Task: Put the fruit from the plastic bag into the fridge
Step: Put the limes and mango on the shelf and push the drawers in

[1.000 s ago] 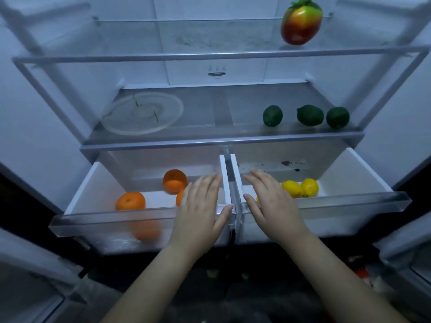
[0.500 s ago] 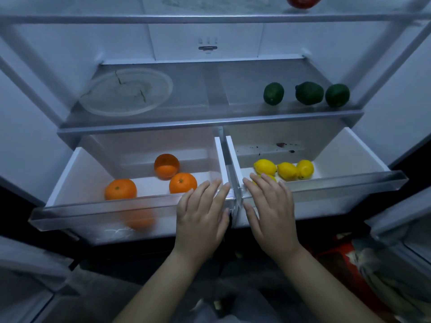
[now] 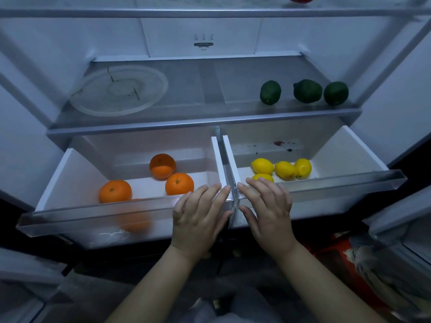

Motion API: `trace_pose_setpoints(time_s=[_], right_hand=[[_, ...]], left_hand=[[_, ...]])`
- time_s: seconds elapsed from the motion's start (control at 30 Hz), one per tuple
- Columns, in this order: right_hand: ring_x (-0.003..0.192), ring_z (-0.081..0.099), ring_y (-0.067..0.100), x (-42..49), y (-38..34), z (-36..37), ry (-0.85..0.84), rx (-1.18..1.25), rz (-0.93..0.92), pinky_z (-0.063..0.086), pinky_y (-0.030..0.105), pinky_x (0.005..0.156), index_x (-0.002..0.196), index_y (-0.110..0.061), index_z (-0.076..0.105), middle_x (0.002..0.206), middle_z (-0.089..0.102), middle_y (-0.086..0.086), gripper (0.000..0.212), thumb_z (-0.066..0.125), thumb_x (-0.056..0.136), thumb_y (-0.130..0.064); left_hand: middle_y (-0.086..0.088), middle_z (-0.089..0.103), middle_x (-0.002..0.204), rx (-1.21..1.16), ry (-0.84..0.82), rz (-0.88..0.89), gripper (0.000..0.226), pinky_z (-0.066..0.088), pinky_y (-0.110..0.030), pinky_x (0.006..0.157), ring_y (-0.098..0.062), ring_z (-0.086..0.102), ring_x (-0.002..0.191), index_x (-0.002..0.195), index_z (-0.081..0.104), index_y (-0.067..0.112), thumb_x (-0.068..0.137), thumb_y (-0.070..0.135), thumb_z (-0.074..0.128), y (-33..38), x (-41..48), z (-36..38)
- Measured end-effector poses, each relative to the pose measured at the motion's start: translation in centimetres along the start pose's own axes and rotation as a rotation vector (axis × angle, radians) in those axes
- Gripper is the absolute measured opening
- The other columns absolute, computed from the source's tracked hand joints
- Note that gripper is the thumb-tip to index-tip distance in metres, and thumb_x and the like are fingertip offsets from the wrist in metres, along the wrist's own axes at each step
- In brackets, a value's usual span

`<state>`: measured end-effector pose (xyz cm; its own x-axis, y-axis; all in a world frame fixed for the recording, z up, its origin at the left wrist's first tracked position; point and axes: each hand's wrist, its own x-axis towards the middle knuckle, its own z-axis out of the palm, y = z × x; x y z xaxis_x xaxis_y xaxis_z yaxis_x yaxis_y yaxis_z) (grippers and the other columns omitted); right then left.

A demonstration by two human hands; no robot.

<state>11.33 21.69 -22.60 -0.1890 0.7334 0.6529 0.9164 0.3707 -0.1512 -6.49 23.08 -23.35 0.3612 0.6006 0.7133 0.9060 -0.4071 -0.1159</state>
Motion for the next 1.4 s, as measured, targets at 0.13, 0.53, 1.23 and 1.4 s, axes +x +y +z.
trace_pose_setpoints(time_s=[0.13,0.53,1.23,1.4], right_hand=[[0.127,0.040,0.020,0.9,0.0,0.3,-0.006,0.019,0.035,0.018,0.035,0.111,0.130,-0.023,0.050,0.129,0.052,0.000,0.036,0.039,0.098,-0.035],[0.127,0.039,0.018,3.1,0.8,1.7,-0.012,-0.003,0.044,0.022,0.040,0.109,0.130,-0.024,0.051,0.128,0.053,-0.002,0.037,0.045,0.095,-0.034],[0.143,0.021,0.020,9.6,3.2,6.3,-0.026,-0.064,0.024,0.015,0.042,0.116,0.138,-0.021,0.046,0.150,0.035,0.003,0.043,0.047,0.096,-0.032],[0.145,0.012,0.025,10.9,4.2,7.4,-0.074,-0.114,-0.021,0.012,0.042,0.117,0.147,-0.018,0.029,0.155,0.024,0.007,0.054,0.046,0.097,-0.032]], left_hand=[[0.001,0.061,0.122,-0.019,-0.014,-0.034,0.046,0.017,-0.035,0.102,-0.018,0.045,0.117,0.130,0.049,0.022,0.090,0.044,0.053,0.1,1.0,0.5],[0.005,0.062,0.120,-0.018,0.037,-0.065,0.044,0.023,-0.034,0.100,-0.015,0.046,0.116,0.126,0.056,0.024,0.089,0.048,0.052,-1.0,3.1,2.1],[0.000,0.036,0.149,-0.033,-0.055,-0.114,0.051,0.020,-0.039,0.111,-0.019,0.027,0.139,0.134,0.048,0.024,0.092,0.051,0.047,-4.4,8.3,6.6],[-0.007,0.013,0.156,-0.041,-0.096,-0.145,0.065,0.011,-0.040,0.117,-0.023,0.010,0.144,0.149,0.016,0.011,0.098,0.050,0.026,-5.3,9.2,8.3]])
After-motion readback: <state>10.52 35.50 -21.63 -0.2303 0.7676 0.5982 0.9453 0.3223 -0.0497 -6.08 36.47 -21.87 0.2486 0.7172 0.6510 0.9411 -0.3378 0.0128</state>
